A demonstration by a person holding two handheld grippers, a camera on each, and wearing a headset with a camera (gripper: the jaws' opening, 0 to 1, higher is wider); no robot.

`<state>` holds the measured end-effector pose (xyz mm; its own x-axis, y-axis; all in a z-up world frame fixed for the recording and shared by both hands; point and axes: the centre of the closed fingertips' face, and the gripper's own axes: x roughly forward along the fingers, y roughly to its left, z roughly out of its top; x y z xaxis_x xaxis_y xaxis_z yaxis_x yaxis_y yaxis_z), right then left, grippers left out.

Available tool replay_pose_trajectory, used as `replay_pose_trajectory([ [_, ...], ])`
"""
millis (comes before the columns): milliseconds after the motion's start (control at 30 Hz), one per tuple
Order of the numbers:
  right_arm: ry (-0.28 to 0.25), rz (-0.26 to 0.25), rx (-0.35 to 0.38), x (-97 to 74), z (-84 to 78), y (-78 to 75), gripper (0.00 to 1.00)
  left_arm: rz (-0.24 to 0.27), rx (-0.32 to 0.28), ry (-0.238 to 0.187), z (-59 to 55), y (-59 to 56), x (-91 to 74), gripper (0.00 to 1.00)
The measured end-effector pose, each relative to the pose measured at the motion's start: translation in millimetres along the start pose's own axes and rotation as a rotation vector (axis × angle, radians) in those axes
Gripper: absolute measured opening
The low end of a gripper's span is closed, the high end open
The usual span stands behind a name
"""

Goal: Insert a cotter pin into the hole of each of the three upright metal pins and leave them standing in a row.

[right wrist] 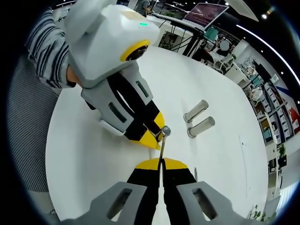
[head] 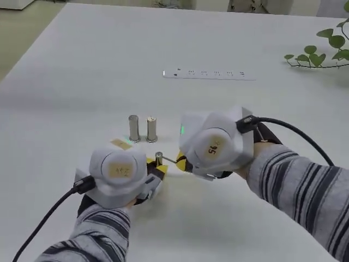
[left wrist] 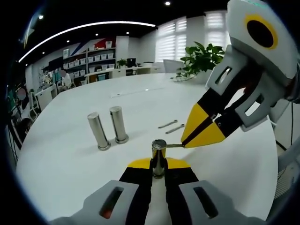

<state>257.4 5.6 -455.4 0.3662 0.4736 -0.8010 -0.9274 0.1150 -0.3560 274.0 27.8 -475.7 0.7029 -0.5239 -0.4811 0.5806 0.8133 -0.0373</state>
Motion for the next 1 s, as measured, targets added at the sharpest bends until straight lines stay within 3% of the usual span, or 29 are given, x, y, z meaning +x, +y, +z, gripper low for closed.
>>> replay_pose_trajectory([
  [533, -0.053, -0.015, 0.029, -11.1, 11.9, -2.8, 0.00, 0.003, -0.003, 0.000, -0.2, 0.4, 1.8, 0.05],
  [1000, -0.077, -0.030, -0.023, -4.2, 22.9, -5.3, 0.00, 0.024, -0.017, 0.000, -0.6, 1.0, 2.5, 0.05],
])
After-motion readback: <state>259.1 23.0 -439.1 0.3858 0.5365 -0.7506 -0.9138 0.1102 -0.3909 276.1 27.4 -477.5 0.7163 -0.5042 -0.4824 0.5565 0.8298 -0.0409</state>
